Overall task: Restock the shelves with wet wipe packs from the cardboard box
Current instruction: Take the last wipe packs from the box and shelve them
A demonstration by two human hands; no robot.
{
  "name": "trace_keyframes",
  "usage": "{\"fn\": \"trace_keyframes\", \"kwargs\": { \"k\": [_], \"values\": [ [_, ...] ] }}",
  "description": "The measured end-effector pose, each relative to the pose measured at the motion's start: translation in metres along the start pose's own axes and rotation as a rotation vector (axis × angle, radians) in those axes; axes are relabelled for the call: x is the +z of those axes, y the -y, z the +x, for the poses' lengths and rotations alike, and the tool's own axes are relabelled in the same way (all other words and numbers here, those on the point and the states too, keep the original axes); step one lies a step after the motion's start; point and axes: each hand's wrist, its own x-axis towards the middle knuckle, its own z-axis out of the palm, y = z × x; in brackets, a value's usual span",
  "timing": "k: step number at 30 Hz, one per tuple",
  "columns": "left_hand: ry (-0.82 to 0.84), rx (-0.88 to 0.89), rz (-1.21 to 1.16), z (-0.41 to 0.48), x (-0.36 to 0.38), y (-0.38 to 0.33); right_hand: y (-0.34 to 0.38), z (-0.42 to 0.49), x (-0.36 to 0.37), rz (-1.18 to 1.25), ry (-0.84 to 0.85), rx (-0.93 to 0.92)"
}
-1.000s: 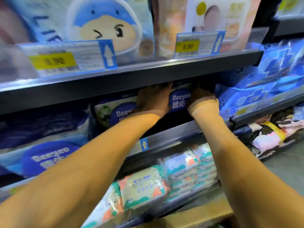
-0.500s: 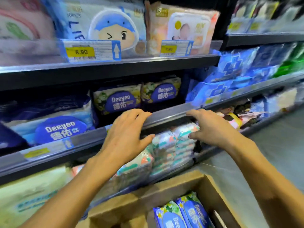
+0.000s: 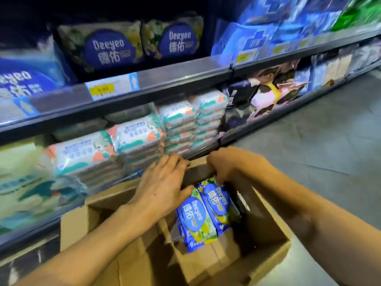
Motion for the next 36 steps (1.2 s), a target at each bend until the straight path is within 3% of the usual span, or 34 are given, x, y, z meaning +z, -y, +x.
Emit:
{"fn": "trace_keyframes", "kwargs": {
  "k": [7,11,21,24,27,30,36],
  "values": [
    [0.341,-0.092,-0.169,-0.010,0.063,0.017,0.001,0.013,0.082,-0.064,0.147,0.014],
    [0.502,-0.175,-0.238,-0.008,0.101,0.026,-0.006,0.025,0.104,-0.013,0.124,0.041],
    [0.589,-0.210,-0.283,0.026,0.171,0.031,-0.016,0.056,0.147,0.368,0.089,0.240],
    [0.632,-0.296,-0.195,0.023,0.176,0.033,-0.017,0.057,0.158,0.487,0.059,0.263],
    [0.730,-0.424,-0.273,0.008,0.179,0.040,-0.016,0.058,0.167,0.522,0.050,0.237],
    [0.704,-0.481,-0.313,-0.001,0.177,0.037,-0.010,0.060,0.169,0.523,0.053,0.203],
    [0.737,-0.643,-0.772,-0.003,0.172,0.042,-0.005,0.065,0.174,0.597,0.061,0.208]
  ]
}}
